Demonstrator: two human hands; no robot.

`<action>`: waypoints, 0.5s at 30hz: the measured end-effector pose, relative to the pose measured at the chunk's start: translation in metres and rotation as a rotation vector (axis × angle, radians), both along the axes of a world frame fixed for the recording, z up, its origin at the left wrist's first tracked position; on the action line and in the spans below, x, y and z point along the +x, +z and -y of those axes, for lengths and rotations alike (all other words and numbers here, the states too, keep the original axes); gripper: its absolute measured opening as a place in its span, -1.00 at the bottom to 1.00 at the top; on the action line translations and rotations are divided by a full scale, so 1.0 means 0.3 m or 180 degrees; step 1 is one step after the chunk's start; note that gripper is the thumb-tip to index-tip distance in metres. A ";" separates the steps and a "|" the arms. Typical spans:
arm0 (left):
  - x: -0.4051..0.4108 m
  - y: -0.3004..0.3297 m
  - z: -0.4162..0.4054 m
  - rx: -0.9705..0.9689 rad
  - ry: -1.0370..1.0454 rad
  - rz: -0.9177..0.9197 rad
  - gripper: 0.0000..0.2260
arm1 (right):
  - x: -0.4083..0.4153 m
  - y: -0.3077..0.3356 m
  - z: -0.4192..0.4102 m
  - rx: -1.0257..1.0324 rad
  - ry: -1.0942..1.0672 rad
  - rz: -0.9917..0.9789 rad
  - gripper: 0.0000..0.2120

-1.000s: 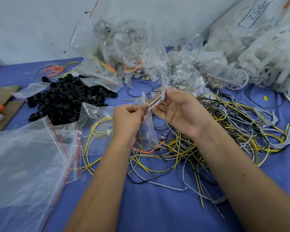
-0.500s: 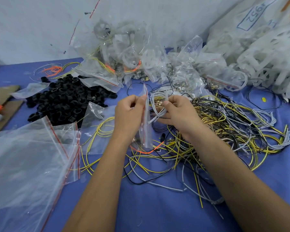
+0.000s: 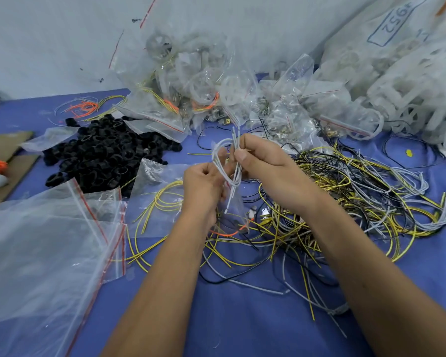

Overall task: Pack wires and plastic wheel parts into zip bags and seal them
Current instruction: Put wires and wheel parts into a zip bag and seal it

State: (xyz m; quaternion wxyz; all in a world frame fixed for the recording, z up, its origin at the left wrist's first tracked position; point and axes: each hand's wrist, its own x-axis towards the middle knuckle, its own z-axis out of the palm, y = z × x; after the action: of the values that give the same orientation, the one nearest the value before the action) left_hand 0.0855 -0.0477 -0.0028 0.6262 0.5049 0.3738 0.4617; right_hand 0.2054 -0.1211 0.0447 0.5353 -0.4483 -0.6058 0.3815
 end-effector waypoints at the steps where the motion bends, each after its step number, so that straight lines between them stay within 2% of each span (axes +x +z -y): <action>1: -0.003 0.004 -0.004 -0.0067 0.0100 -0.0025 -0.55 | 0.003 0.004 0.000 0.0001 -0.0041 0.0060 -0.80; 2: -0.007 0.007 -0.011 -0.0139 0.0197 -0.0065 -0.60 | 0.009 0.005 -0.002 -0.0023 -0.0094 0.0144 -0.81; 5: -0.010 0.003 -0.026 -0.0074 0.0453 -0.0163 -0.46 | 0.026 -0.002 -0.011 -0.0239 -0.0286 0.0588 -0.81; 9: -0.006 0.010 -0.016 0.0205 0.0614 -0.0439 -0.42 | 0.039 -0.010 -0.017 -0.0425 -0.0483 0.1062 -0.81; 11: -0.011 0.016 -0.015 0.0340 0.0582 -0.0576 -0.36 | 0.040 -0.013 -0.022 -0.0559 -0.0592 0.1498 -0.80; 13: -0.017 0.022 -0.018 0.0440 0.0487 -0.0605 -0.39 | 0.040 -0.016 -0.022 -0.0666 -0.0760 0.1982 -0.78; 15: -0.020 0.033 -0.020 0.0480 0.0355 -0.0573 -0.41 | 0.040 -0.021 -0.023 -0.0729 -0.0994 0.2177 -0.76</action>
State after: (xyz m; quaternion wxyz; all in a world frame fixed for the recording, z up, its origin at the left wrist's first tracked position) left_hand 0.0794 -0.0418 0.0070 0.5237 0.5684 0.4202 0.4754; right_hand 0.2173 -0.1141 0.0383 0.3006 -0.6931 -0.6272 0.1892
